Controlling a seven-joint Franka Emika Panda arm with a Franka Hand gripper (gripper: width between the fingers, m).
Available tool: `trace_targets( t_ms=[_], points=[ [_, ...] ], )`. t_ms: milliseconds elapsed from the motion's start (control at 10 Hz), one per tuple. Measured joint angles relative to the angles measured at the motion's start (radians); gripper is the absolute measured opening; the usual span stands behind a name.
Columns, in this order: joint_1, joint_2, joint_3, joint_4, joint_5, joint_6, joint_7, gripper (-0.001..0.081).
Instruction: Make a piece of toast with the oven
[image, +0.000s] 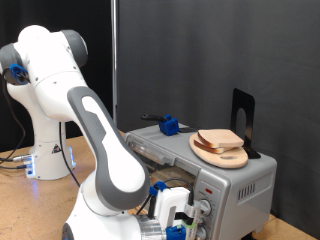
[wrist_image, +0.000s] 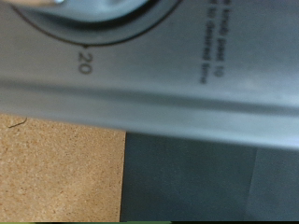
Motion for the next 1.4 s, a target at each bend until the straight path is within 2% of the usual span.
trace_targets(
  t_ms=[100,700,1200,1400],
  points=[
    [-0.002,-0.004,0.0,-0.002,0.002,-0.006,0.003,0.0228],
    [-0.005,-0.004,0.0,-0.007,0.02,-0.005,-0.015,0.0218],
    [-0.006,0.0,0.002,-0.011,0.062,0.014,-0.244,0.0214],
    [-0.006,0.002,0.002,-0.01,0.076,0.015,-0.288,0.0214]
  ],
)
